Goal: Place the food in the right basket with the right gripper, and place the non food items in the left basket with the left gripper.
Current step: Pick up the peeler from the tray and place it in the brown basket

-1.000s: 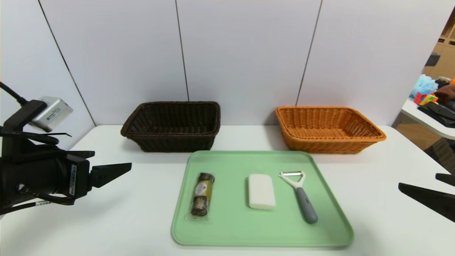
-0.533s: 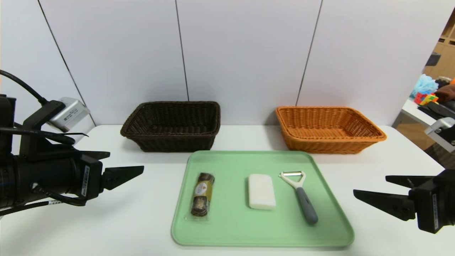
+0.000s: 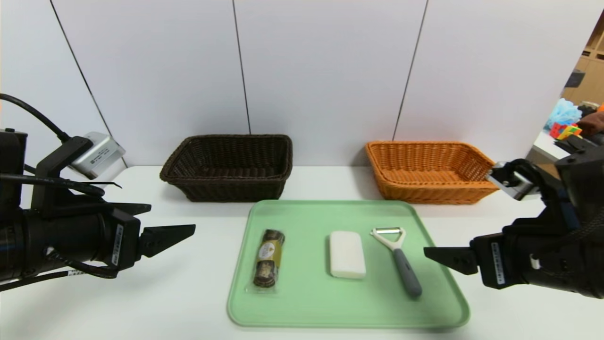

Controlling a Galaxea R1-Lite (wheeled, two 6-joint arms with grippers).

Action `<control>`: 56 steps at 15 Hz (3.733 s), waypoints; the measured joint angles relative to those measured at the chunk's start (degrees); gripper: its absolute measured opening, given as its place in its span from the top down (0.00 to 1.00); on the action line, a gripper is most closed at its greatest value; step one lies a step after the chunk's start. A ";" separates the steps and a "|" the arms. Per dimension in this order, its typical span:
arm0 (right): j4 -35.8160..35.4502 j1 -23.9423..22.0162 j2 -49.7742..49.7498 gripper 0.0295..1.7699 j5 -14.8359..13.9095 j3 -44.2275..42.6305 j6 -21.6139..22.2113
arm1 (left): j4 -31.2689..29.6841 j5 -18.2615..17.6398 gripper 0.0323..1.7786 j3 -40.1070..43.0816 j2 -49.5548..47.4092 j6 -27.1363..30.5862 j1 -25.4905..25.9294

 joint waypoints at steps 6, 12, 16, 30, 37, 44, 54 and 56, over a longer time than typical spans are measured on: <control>8.25 7.55 14.03 0.04 -9.98 -9.92 12.59 | -0.01 0.09 0.05 0.48 -0.07 -0.18 0.00; 8.41 6.78 20.57 0.04 -11.17 -11.80 13.97 | -0.11 0.15 0.05 0.96 -0.35 -0.30 0.09; 8.30 6.34 22.88 0.04 -11.14 -11.65 13.97 | -0.20 0.20 0.05 1.13 -0.41 -0.38 0.09; 8.41 6.29 25.17 0.04 -11.43 -13.95 13.48 | -0.39 0.15 0.05 1.61 -0.29 -0.40 0.09; 13.81 6.29 25.50 0.04 -11.23 -16.04 13.79 | -0.39 0.15 0.05 2.01 -0.27 -0.49 0.09; 13.59 6.28 26.79 0.04 -11.03 -16.51 14.08 | -0.48 0.15 0.05 2.07 -0.29 -0.46 0.09; 13.54 6.28 27.62 0.04 -10.97 -16.55 14.06 | -0.48 0.12 0.05 2.07 -0.27 -0.49 0.09; 13.54 6.28 27.65 0.04 -10.92 -16.51 14.06 | -0.48 0.12 0.05 2.07 -0.27 -0.46 0.09</control>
